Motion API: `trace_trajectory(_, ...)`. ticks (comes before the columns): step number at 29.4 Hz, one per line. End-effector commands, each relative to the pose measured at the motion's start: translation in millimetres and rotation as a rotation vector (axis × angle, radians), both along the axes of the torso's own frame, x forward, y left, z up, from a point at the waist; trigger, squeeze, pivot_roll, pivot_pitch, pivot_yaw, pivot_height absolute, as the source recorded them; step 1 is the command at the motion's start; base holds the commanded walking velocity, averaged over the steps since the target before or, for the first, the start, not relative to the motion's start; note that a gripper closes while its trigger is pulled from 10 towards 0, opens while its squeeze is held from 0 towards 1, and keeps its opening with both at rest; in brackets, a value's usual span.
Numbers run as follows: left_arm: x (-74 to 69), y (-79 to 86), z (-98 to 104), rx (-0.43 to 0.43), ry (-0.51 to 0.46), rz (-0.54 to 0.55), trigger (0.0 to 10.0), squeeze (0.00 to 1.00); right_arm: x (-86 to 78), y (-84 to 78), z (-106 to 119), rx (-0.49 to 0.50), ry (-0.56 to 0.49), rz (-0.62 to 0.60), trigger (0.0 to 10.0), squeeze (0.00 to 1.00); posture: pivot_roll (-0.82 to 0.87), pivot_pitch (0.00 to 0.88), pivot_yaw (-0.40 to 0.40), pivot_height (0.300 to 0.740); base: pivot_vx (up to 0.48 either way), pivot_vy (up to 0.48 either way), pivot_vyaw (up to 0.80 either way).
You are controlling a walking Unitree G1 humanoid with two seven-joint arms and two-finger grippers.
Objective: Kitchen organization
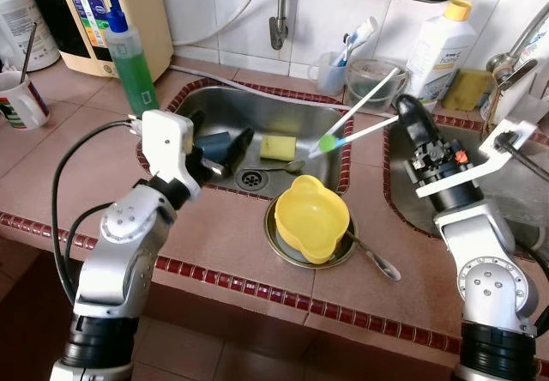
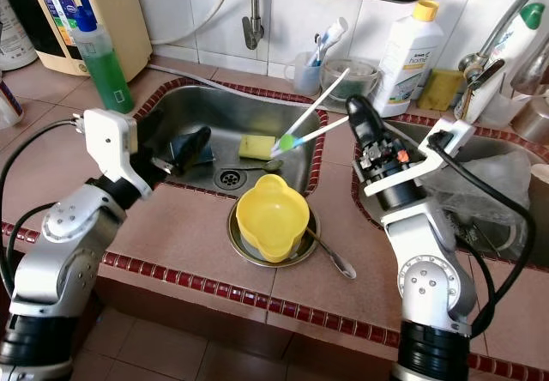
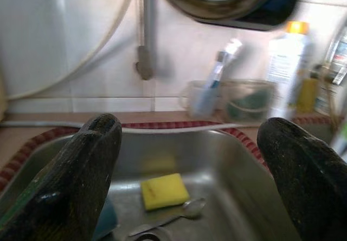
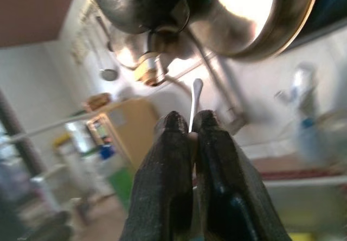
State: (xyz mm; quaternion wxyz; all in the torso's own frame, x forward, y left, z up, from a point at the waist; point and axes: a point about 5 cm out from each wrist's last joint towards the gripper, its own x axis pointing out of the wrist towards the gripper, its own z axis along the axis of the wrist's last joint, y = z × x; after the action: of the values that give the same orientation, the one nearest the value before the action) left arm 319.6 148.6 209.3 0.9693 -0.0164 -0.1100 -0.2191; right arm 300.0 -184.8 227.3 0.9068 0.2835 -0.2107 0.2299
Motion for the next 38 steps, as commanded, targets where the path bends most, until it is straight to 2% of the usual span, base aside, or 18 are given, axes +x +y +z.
trace_trajectory(1,3.1,4.1,2,0.017,-0.014,0.020,10.0,0.00,-2.2,-4.5,13,-0.046,-0.055,-0.074,10.0,0.00,0.06,0.046,-0.058,0.740,0.000,0.000,0.00)
trace_trajectory(4,6.1,4.9,1,0.044,-0.033,0.028,10.0,0.00,-1.7,-5.6,15,-0.125,-0.062,-0.174,10.0,0.00,0.06,0.041,-0.054,0.740,0.000,0.000,0.00)
trace_trajectory(7,6.9,3.2,2,-0.004,-0.019,0.013,10.0,0.00,-1.6,-3.4,14,-0.226,-0.074,-0.244,10.0,0.00,0.06,0.033,-0.054,0.740,0.000,0.000,0.00)
trace_trajectory(11,10.5,0.3,-2,-0.036,0.010,0.026,10.0,0.00,4.0,2.9,7,-0.322,-0.028,-0.327,10.0,0.00,0.06,0.026,-0.053,0.740,0.000,0.000,0.00)
trace_trajectory(12,11.4,-0.8,-2,-0.044,0.010,0.025,10.0,0.00,6.2,6.3,1,-0.378,-0.013,-0.348,10.0,0.00,0.06,0.018,-0.051,0.740,0.000,0.000,0.00)
trace_trajectory(15,12.0,-2.5,-4,-0.052,0.014,0.019,10.0,0.00,6.9,9.2,-3,-0.395,-0.010,-0.373,10.0,0.00,0.06,0.009,-0.049,0.740,0.000,0.000,0.00)
trace_trajectory(18,12.8,-3.7,-6,-0.047,0.012,0.019,10.0,0.00,7.8,13.7,-6,-0.461,-0.023,-0.403,10.0,0.00,0.06,0.005,-0.047,0.740,0.000,0.275,0.00)
trace_trajectory(23,13.7,-6.9,-7,-0.041,0.015,0.011,10.0,0.00,8.9,15.4,-9,-0.511,-0.030,-0.439,10.0,0.00,0.05,0.001,-0.044,0.740,0.000,0.389,0.00)
trace_trajectory(38,13.6,-9.0,-9,-0.052,0.018,0.000,10.0,0.00,11.5,19.0,-12,-0.570,-0.051,-0.456,10.0,0.00,0.06,0.005,-0.045,0.740,0.000,0.451,0.00)
